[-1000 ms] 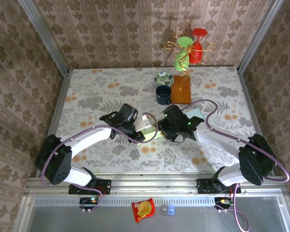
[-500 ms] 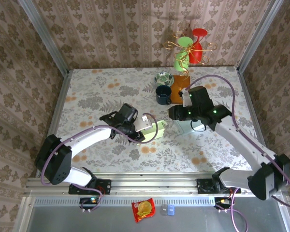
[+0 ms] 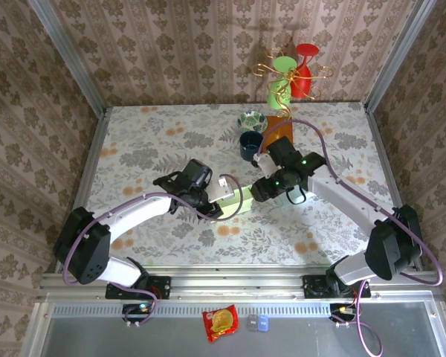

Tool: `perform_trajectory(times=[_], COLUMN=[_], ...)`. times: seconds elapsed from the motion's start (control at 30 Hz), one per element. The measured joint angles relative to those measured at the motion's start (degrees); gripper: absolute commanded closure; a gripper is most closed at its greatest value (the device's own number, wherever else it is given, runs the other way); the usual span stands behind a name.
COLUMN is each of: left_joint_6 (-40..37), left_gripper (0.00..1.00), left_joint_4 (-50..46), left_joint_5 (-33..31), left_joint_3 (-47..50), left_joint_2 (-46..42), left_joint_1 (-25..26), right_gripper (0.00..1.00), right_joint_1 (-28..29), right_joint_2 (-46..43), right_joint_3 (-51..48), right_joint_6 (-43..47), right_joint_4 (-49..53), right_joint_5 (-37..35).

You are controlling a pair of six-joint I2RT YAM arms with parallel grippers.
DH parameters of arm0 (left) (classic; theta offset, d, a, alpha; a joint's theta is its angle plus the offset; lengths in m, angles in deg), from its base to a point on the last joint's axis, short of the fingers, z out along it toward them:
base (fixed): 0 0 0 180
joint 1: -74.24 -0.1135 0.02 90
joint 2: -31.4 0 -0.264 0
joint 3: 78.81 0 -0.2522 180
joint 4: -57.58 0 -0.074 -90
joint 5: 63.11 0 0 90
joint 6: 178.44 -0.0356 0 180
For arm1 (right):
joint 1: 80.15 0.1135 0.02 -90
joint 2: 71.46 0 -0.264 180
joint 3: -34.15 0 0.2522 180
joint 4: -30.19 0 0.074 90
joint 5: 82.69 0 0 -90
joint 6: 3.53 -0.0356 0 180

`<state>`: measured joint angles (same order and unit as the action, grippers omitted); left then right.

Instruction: Fold the paper box

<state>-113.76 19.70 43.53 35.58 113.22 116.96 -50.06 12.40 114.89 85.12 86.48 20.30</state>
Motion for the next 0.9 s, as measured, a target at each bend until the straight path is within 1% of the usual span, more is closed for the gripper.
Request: perform_trajectory(times=[0.17,0.33,0.9], left_joint_6=[0.0,0.0,0.0], left_gripper=[0.53,0.53,0.53], left_joint_4=[0.0,0.0,0.02], left_joint_5=[0.02,0.0,0.02], left_joint_3=[0.0,0.0,-0.22], left_joint_2=[0.0,0.0,0.74], left_joint_1=[0.0,0.0,0.0], right_gripper=[0.58,0.66,0.77], right_joint_1=[0.74,0.96,2.34], right_joint_2=[2.56,4.0,6.43], right_joint_3=[1.64,3.21,4.46], right_joint_6=[0.74,1.29,1.36], right_joint_4=[0.09,0.0,-0.07], right_joint_5=[-1.03,-1.33,-2.67])
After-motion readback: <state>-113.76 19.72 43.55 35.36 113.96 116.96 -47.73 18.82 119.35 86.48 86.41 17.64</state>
